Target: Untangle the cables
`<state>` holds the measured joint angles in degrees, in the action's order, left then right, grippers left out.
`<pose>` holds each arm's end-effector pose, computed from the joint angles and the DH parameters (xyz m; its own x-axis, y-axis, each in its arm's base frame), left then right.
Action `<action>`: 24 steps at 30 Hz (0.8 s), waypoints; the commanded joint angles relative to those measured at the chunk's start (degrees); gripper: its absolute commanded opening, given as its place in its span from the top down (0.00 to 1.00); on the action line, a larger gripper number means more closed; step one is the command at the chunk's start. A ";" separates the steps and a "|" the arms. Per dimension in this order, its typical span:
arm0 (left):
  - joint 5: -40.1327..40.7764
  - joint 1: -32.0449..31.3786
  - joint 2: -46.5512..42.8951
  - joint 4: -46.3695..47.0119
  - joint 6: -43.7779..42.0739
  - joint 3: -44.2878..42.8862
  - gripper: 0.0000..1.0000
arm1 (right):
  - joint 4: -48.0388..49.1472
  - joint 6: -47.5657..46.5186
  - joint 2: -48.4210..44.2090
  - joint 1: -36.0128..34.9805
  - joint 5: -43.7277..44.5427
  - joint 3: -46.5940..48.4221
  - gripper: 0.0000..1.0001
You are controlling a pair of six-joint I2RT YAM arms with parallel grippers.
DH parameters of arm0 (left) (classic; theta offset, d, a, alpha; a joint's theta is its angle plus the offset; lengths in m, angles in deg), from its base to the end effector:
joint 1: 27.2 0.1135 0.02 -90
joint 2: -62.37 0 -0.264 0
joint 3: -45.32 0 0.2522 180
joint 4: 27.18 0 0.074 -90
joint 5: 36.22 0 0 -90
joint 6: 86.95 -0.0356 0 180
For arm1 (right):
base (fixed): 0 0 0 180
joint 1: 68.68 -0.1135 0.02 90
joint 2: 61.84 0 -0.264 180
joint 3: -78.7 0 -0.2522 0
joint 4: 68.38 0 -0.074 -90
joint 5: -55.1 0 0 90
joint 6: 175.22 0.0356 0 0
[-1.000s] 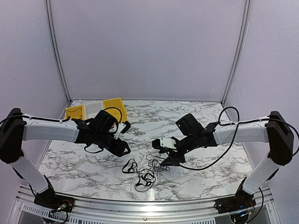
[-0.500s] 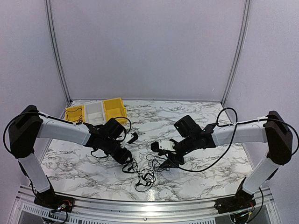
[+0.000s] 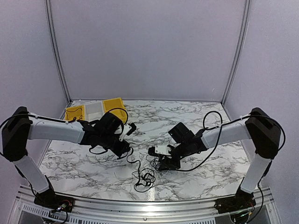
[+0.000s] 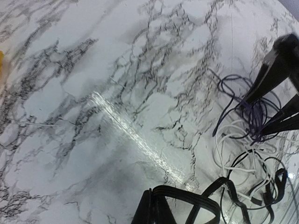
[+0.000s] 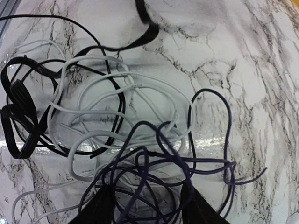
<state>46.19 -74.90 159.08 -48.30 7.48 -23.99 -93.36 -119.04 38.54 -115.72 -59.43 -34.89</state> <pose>0.2302 -0.2599 0.1778 -0.5639 0.5059 -0.6527 0.7507 0.6434 -0.1498 0.2152 0.2527 0.1411 -0.0333 -0.7787 -0.6265 -0.9993 0.0359 0.0084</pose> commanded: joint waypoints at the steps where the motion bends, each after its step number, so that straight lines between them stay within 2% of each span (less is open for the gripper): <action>1: 7.02 -0.13 -9.67 3.05 1.43 -2.20 1.00 | 1.81 2.54 1.97 -0.39 3.04 2.37 0.59; 3: 9.63 -0.13 -13.92 2.94 2.05 -3.52 1.00 | 1.67 2.54 2.80 -0.41 4.08 2.57 0.69; 6: 12.49 -0.24 -20.47 2.58 2.51 -6.64 1.00 | 1.36 2.50 3.77 -0.23 5.64 3.07 0.74; 13: 13.57 -0.73 -30.11 2.76 1.84 -16.11 1.00 | 1.05 2.57 3.78 1.04 6.13 3.26 0.77; 24: 11.97 -1.19 -32.71 2.55 2.14 -26.20 1.00 | -0.14 1.93 3.88 4.04 7.41 3.79 0.79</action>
<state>58.34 -75.69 126.53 -45.83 9.36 -45.96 -92.07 -116.77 41.58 -112.84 -54.73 -33.01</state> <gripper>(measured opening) 0.029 0.216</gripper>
